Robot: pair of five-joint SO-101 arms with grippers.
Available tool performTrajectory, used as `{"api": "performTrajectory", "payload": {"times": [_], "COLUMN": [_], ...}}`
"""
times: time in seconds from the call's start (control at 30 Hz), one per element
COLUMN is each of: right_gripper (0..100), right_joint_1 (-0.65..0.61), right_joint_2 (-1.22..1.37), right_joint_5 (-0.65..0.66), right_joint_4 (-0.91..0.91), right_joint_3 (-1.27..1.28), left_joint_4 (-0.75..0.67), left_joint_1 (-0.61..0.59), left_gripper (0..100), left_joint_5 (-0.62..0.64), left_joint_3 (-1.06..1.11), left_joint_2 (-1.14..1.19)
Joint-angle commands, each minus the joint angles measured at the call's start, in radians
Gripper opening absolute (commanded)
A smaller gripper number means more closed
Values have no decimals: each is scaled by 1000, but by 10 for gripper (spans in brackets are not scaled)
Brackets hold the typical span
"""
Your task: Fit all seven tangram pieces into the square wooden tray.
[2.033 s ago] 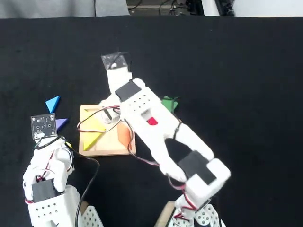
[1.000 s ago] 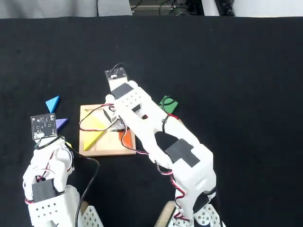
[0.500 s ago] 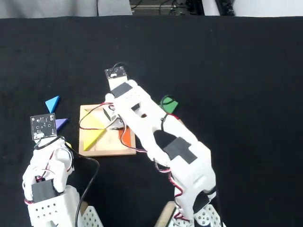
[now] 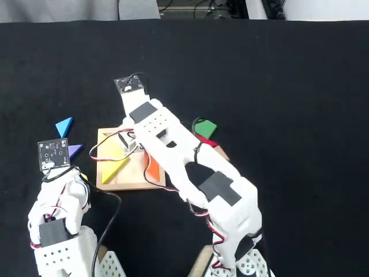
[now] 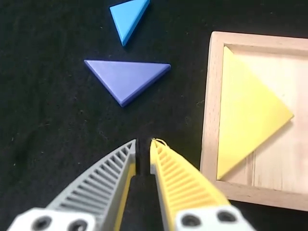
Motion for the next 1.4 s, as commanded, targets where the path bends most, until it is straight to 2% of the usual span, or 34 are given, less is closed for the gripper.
{"api": "performTrajectory", "payload": {"times": [0.0,0.43,0.53,0.73,0.9,0.97,1.03,1.17,1.23,1.37], "right_gripper": [11,11,11,11,11,11,11,11,11,12], "right_joint_1": [-8,-9,-3,140,281,331,374,439,422,367], "right_joint_2": [22,36,-35,-302,-331,-314,-311,-414,-499,-648], "right_joint_5": [14,15,20,219,483,555,559,578,672,976], "right_joint_4": [-17,-12,86,410,422,388,318,-28,-203,-451], "right_joint_3": [-8,-10,-71,-142,73,156,228,421,561,834], "left_joint_4": [-21,-21,-21,-21,-21,-21,-21,-23,-23,-23], "left_joint_1": [12,12,12,12,12,12,12,12,12,12], "left_gripper": [66,66,66,66,66,66,66,66,66,66], "left_joint_5": [-8,-8,-8,-8,-8,-8,-8,-8,-8,-8], "left_joint_3": [-4,-4,-4,-4,-2,-2,-2,-2,-2,-2], "left_joint_2": [-5,-5,-5,-5,-5,-5,-5,-5,-5,-5]}}
